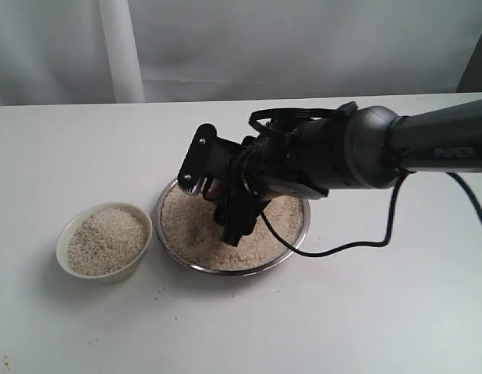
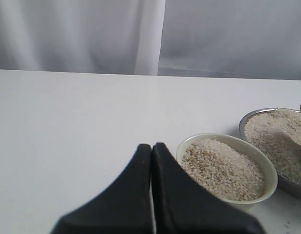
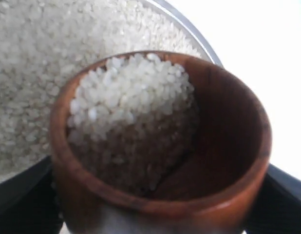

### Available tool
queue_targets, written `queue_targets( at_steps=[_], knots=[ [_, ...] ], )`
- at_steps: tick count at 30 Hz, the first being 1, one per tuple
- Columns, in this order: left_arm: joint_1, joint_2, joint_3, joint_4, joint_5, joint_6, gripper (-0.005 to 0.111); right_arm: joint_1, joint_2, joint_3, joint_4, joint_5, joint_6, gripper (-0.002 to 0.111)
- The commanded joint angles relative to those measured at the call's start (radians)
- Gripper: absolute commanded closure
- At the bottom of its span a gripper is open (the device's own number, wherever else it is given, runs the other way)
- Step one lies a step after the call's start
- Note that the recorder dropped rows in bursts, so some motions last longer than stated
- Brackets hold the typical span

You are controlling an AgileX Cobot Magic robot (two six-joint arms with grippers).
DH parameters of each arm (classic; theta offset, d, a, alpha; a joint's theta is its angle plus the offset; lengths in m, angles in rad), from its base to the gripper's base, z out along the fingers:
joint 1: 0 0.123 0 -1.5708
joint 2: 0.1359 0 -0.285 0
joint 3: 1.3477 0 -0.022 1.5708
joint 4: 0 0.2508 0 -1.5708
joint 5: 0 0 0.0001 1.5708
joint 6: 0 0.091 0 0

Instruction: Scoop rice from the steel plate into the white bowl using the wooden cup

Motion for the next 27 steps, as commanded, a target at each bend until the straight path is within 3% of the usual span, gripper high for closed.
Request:
queue_targets(
  at_steps=[1, 16, 22, 27],
  knots=[
    [-0.004, -0.003, -0.003, -0.005, -0.004, -0.006, 0.107, -0.02, -0.045, 0.064, -0.016, -0.117, 0.009, 0.108],
    [-0.004, -0.003, -0.003, -0.005, -0.004, -0.006, 0.107, -0.006, -0.081, 0.066, -0.013, -0.079, -0.062, 0.108],
    [-0.004, -0.003, -0.003, -0.005, -0.004, -0.004, 0.107, 0.079, -0.084, -0.045, -0.004, 0.085, -0.069, 0.108],
    [-0.004, -0.003, -0.003, -0.005, -0.004, -0.004, 0.107, 0.206, -0.032, -0.242, -0.014, 0.18, -0.165, 0.108]
  ],
)
